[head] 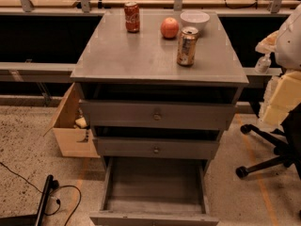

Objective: Place coke can into bottom drawer

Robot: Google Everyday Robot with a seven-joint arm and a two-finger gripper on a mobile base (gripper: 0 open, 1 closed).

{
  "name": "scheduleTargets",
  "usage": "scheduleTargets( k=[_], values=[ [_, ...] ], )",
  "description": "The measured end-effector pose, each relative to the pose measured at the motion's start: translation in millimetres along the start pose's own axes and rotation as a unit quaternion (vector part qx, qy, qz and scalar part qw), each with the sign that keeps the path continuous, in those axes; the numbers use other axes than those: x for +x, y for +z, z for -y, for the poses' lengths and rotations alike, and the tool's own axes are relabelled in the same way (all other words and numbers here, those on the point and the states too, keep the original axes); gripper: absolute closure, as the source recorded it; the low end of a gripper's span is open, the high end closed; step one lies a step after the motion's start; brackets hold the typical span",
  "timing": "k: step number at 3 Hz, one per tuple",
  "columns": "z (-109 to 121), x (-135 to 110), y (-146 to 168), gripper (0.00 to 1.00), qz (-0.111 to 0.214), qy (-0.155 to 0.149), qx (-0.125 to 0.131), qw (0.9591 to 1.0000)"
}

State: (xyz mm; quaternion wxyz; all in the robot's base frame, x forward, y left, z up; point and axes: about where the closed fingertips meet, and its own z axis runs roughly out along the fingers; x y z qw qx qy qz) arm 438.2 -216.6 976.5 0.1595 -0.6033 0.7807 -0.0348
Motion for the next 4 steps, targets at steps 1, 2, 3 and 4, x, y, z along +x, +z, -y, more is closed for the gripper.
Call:
scheduleTargets(
  k=[1, 2, 3, 4],
  values=[
    [0.0, 0.0, 0.0, 0.00, 0.000, 0.000, 0.000, 1.0000],
    [20.9, -10.3, 1.6, 0.00, 0.045, 0.013, 0.017, 0.9988],
    [93.7, -66.8, 15.6, 0.00, 0.179, 0.039, 0.040, 0.9823],
    [170.1, -135.7, 36.5, 0.00, 0.311, 0.074, 0.044, 0.9464]
  ],
)
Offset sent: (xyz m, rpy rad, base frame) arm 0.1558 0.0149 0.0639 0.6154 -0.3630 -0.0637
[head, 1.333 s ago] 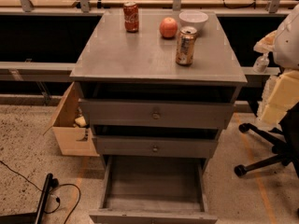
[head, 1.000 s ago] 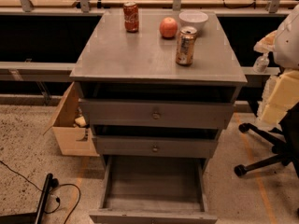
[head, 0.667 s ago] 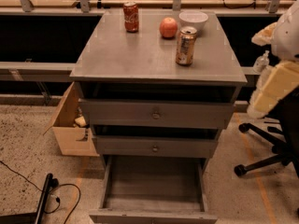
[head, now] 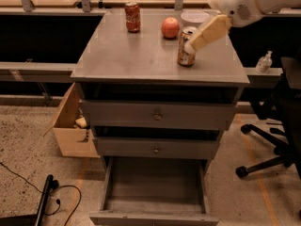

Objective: Place coke can into bottom drawer

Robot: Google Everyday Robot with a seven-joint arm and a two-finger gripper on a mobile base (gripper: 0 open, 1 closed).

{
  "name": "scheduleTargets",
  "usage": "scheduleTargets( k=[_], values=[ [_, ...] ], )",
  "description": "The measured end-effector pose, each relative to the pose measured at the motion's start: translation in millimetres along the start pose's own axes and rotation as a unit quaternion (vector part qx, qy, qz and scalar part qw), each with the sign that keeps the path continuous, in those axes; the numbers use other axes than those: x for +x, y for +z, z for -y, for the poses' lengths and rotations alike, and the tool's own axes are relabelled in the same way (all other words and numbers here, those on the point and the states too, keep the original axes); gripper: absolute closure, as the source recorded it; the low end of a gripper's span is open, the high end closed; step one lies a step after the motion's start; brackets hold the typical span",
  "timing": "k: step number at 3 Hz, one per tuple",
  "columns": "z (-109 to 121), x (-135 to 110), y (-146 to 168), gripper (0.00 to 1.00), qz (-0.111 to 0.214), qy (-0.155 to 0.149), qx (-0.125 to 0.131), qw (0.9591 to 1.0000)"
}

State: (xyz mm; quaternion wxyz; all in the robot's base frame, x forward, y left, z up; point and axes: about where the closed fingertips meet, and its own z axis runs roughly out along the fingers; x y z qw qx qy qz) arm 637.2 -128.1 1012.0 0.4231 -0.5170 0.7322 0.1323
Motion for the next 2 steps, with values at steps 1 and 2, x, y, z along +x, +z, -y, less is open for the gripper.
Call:
scheduleTargets(
  k=[1, 2],
  values=[
    [35.7, -34.0, 59.7, 0.00, 0.055, 0.040, 0.002, 0.9977],
    [59.5, -62.7, 117.2, 0.00, 0.056, 0.085, 0.015, 0.9947]
  ],
)
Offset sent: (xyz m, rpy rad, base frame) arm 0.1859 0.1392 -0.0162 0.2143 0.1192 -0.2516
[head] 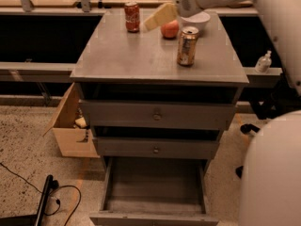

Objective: Place coke can into bottom drawer

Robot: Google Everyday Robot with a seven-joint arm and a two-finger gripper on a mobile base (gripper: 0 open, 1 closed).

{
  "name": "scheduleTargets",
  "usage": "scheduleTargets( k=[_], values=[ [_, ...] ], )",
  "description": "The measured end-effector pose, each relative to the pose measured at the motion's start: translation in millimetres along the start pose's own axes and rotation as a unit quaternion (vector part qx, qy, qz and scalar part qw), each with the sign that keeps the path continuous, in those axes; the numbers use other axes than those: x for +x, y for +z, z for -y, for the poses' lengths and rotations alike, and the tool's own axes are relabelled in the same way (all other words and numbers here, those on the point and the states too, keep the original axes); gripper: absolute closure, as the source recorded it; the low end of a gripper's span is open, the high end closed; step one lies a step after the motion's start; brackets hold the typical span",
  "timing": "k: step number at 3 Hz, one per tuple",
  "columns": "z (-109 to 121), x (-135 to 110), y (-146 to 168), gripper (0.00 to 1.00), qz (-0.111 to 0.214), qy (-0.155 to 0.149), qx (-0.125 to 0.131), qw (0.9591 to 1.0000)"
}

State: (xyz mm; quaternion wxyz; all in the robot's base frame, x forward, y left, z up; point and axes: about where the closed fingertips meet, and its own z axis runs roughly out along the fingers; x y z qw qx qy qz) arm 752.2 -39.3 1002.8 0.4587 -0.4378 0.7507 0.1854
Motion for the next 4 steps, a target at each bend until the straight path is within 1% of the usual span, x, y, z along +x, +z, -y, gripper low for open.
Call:
scheduleTargets(
  k=[1, 2, 3, 4],
  values=[
    [-2.4, -7.9, 17.8, 0.00, -0.003, 0.028, -0.002, 0.9996],
    [-2.3, -6.5, 17.0, 0.00, -0.004, 0.024, -0.003, 0.9997],
    [6.7, -10.3, 37.3, 0.00, 0.007, 0.037, 0.018, 0.9991],
    [33.1, -12.9, 95.7, 0.00, 0.015, 0.076, 0.077, 0.9940]
  ],
)
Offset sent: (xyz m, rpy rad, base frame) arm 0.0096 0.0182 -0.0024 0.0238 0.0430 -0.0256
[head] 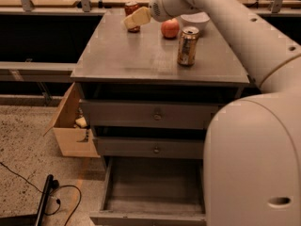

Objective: Place coke can into bottom drawer

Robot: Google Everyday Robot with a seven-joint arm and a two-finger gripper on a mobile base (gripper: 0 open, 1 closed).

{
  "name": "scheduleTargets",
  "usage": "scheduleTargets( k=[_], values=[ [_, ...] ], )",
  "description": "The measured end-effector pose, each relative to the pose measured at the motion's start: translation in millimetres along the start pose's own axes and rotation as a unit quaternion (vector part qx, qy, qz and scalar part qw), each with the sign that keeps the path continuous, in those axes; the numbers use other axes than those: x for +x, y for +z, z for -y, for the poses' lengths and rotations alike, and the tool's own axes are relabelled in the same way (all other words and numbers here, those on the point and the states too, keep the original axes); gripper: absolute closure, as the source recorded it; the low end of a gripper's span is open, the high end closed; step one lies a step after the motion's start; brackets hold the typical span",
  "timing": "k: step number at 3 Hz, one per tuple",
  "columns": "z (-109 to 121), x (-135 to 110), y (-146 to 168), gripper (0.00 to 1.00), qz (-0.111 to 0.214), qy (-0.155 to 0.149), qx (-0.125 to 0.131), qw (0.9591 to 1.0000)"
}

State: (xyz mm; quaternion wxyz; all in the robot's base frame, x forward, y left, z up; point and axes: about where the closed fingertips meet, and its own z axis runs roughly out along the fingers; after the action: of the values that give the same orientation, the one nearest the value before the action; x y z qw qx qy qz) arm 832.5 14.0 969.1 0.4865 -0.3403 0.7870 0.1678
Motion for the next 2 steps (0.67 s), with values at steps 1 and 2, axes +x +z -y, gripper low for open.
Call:
scheduleTargets(
  k=[1, 2],
  values=[
    [15.7, 0.5, 53.3, 0.00, 0.012, 0.043, 0.051, 0.9977],
    [27.9, -0.8, 98.6, 0.00, 0.029, 0.079, 0.092, 0.9922]
  ],
)
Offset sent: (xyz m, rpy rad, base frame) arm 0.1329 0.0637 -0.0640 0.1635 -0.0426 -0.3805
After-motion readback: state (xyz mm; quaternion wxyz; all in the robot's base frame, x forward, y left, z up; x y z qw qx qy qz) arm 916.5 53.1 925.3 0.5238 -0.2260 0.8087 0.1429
